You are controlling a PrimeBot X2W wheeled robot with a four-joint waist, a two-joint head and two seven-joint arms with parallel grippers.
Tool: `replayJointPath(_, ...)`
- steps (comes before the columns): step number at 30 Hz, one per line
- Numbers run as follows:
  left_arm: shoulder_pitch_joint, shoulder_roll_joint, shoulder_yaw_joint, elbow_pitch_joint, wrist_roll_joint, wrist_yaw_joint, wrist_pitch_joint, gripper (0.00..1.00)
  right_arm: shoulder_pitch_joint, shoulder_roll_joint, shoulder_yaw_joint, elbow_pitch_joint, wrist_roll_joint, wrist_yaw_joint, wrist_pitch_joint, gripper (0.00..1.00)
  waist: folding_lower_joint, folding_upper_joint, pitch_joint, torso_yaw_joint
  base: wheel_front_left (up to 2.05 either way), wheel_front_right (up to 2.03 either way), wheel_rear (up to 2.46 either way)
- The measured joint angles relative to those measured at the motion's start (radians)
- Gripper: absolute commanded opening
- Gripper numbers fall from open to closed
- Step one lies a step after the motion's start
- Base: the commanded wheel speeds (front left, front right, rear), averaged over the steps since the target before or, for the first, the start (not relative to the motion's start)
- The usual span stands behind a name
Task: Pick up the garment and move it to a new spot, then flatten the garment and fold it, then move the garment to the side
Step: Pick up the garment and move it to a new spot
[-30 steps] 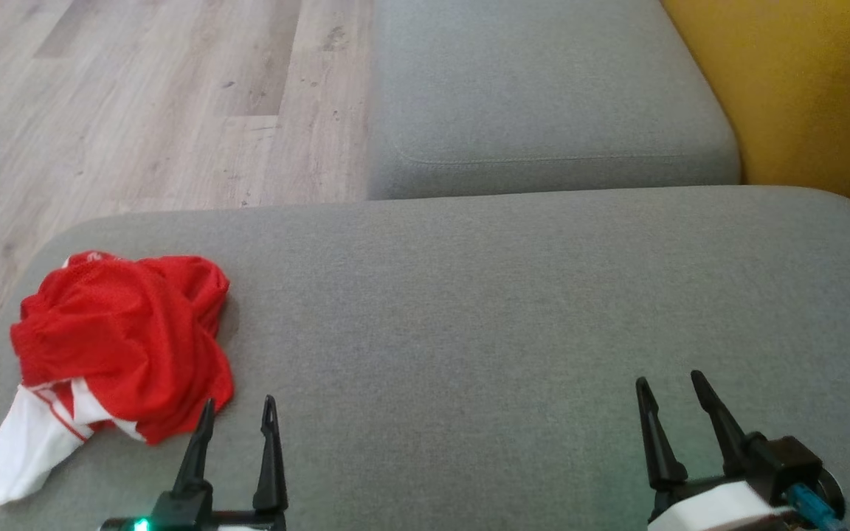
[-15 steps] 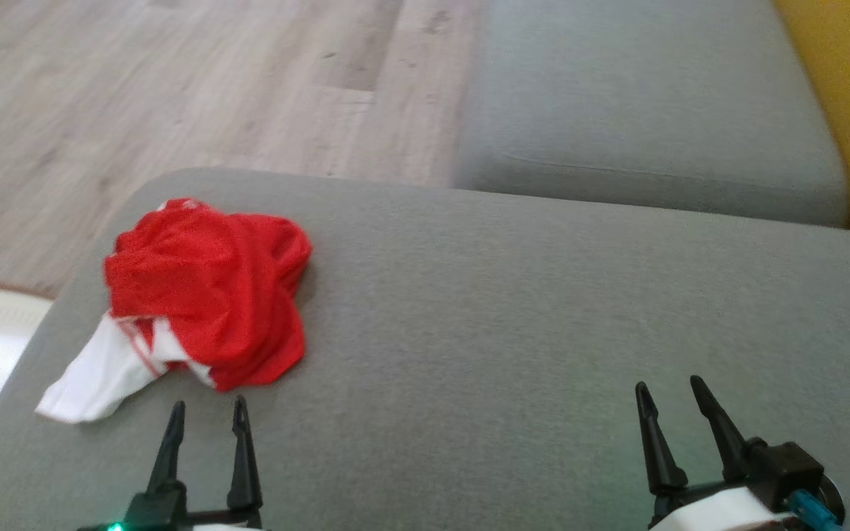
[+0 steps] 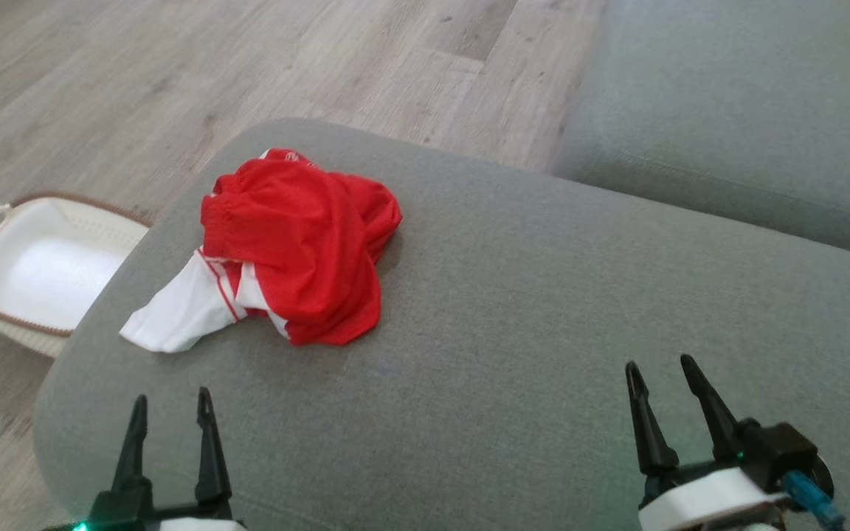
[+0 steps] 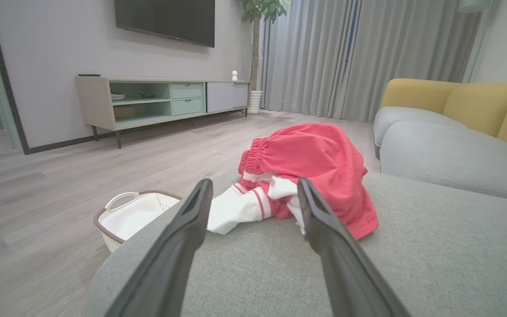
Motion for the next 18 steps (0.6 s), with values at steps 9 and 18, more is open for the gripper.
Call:
replayJointPath(9, 0.0, 0.0, 0.014, -0.027, -0.002, 0.013, 0.0, 1.0, -0.034, 0.0, 0.011, 0.007, -0.007, 0.0, 0.0, 1.0, 0.0, 0.0, 0.036, 0.032, 0.0, 0.0, 0.0)
replayJointPath(18, -0.156, 0.041, 0.043, -0.047, 0.037, -0.017, 0.0, 1.0, -0.03, 0.0, -0.022, 0.003, -0.063, 0.0, 0.0, 1.0, -0.0001, 0.0, 0.073, 0.063, 0.0, 0.0, 0.0)
